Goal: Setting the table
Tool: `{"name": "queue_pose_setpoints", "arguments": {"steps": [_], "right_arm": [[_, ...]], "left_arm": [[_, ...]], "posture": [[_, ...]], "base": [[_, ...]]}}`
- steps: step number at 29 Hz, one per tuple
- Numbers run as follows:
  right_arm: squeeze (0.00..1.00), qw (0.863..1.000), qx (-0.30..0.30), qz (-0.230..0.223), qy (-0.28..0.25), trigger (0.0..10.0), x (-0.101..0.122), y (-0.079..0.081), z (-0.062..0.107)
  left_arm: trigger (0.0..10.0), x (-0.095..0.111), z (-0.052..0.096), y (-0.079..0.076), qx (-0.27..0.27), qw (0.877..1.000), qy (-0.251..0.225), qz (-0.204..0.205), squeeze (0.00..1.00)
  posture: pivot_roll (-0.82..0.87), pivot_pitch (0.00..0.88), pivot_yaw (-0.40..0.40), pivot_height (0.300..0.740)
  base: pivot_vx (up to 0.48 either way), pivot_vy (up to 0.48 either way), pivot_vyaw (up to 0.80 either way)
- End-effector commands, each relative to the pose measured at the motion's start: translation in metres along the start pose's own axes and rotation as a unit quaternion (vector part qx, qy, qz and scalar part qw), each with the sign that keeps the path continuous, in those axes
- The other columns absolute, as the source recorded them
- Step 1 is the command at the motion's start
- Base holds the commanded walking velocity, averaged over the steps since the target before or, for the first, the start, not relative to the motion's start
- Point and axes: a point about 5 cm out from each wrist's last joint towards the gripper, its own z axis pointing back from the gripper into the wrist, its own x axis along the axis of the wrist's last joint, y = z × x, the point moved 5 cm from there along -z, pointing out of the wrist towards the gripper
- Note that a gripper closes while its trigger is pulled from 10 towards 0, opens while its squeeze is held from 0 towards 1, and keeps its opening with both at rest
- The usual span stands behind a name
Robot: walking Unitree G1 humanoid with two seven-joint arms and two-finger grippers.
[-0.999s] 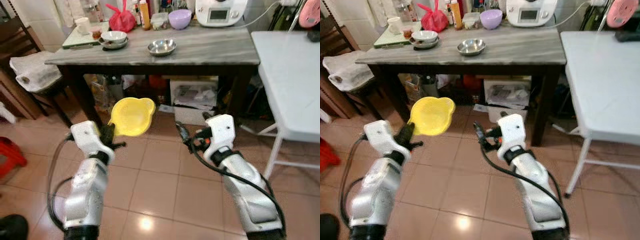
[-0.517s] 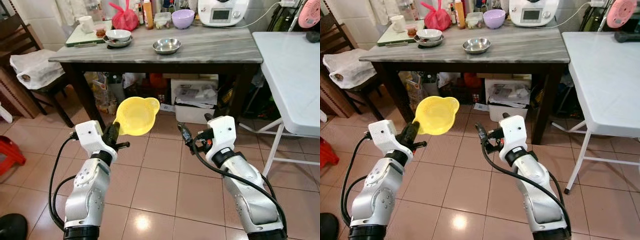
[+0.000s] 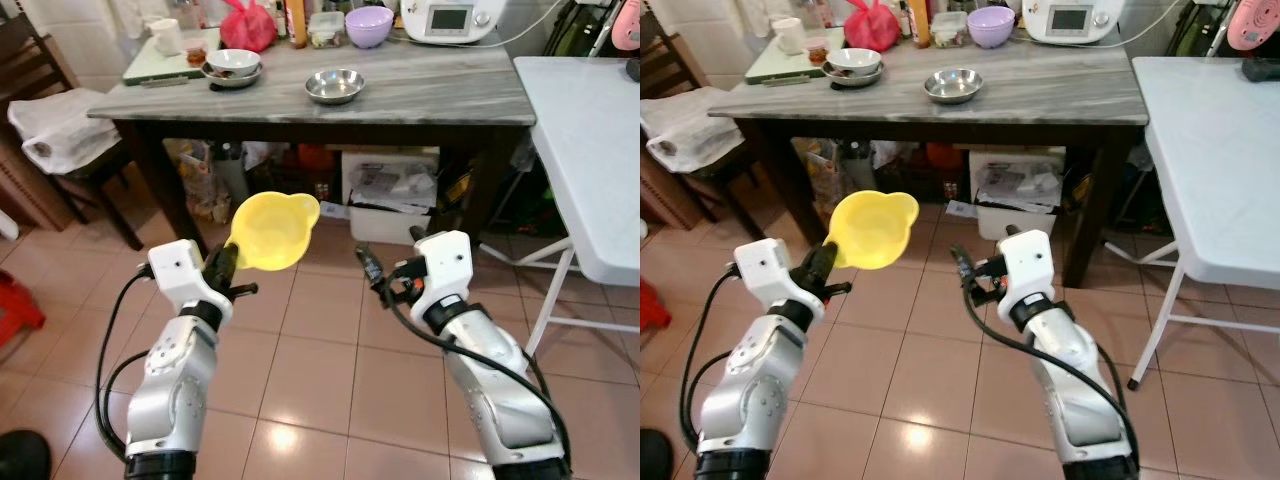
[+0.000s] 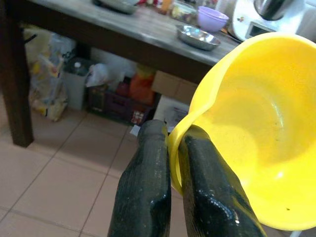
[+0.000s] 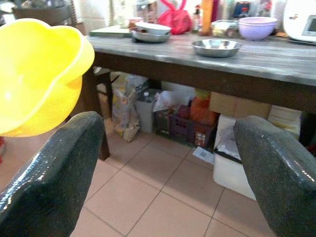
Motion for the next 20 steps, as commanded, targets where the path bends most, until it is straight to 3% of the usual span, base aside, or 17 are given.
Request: {"name": "queue_pose_setpoints", "arguments": {"steps": [1, 20], "right_arm": [[0.00, 1.000, -0.005, 0.007, -0.004, 10.0, 0.0023, -0.0036, 0.0014], [0.00, 1.000, -0.008, 0.008, -0.006, 10.0, 0.0025, -0.0051, 0.0013]], "left_arm": [[10.0, 0.0002, -0.0013, -0.0048, -0.008, 1.000, -0.002, -0.002, 0.00], [10.0, -0.0019, -0.0035, -0.0076, -0.015, 1.000, 0.001, -0.005, 0.00]], "posture": [[-0.13, 0.042, 0.104, 0.740], [-0.13, 0.040, 0.109, 0.740]], "base": [[0.360, 0.000, 0.00], [0.369, 0.000, 0.00]]}}
